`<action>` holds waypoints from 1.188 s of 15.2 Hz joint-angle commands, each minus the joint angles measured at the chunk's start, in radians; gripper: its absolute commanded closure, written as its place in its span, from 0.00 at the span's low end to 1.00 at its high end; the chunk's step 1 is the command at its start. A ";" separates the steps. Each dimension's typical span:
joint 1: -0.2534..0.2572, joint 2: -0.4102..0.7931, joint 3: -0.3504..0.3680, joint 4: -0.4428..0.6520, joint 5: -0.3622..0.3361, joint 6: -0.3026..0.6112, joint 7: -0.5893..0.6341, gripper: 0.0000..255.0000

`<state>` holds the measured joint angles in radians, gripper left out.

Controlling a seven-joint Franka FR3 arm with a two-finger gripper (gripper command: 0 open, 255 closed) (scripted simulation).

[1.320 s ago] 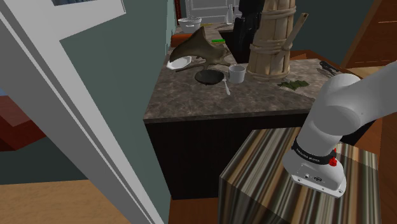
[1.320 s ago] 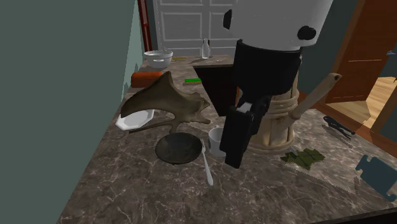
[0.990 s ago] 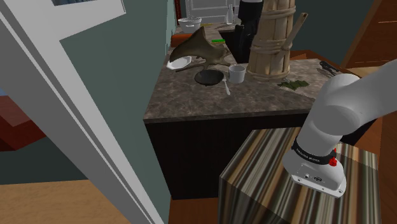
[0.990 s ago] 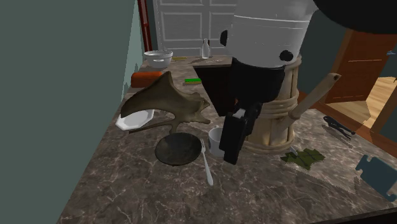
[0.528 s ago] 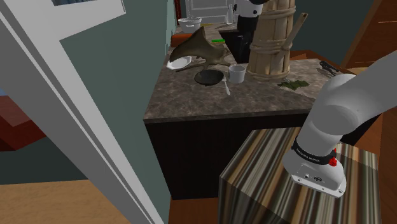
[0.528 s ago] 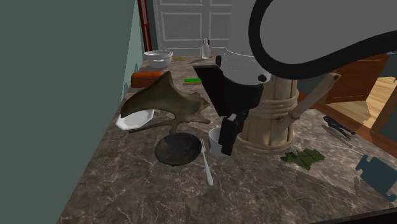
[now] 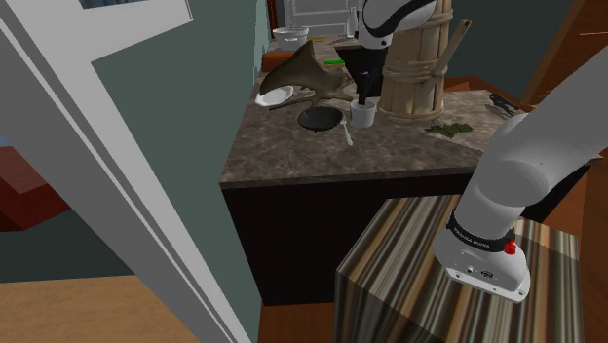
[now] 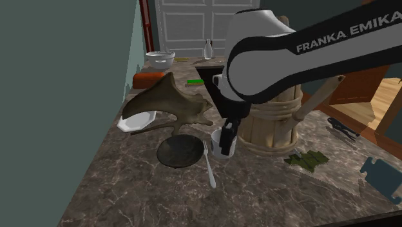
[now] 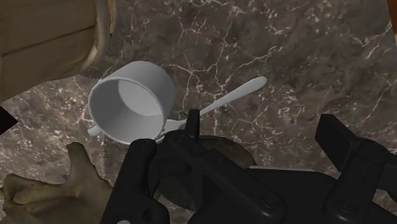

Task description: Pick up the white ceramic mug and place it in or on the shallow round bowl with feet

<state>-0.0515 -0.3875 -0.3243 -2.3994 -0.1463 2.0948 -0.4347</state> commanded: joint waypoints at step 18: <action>-0.008 0.494 -0.133 0.167 0.211 0.296 -0.367 0.00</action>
<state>-0.0589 0.0964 -0.4582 -2.2295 0.0582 2.3790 -0.7966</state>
